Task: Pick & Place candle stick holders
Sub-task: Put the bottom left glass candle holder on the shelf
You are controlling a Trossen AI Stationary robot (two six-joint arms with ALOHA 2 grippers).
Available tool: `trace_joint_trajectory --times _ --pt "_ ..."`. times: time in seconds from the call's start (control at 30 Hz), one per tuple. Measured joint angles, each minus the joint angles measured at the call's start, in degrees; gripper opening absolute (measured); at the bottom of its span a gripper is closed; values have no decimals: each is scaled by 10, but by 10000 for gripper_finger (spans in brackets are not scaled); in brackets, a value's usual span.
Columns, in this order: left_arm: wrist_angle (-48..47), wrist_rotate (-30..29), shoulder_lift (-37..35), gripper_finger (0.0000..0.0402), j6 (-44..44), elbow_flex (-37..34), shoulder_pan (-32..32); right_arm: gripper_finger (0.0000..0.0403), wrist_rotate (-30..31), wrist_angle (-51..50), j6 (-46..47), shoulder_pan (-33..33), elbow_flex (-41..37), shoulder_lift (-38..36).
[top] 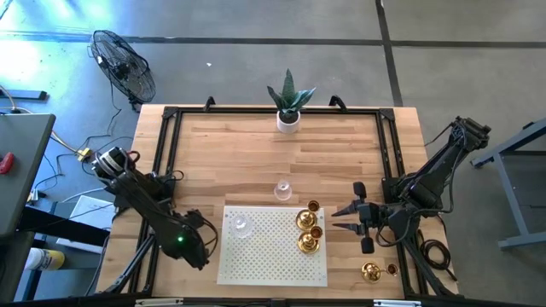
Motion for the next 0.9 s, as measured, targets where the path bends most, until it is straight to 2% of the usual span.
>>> trace_joint_trajectory --times 0.13,0.27,0.53,0.9 --pt "-4 -24 0 25 1 38 0 103 0 0 1 0 0 0" --pt "-6 -21 0 25 1 57 0 103 -2 0 1 0 0 0" --pt "-6 81 0 25 1 82 0 103 -2 0 1 0 0 0" --pt "-6 113 -2 25 16 195 0 103 -2 0 0 0 0 0"
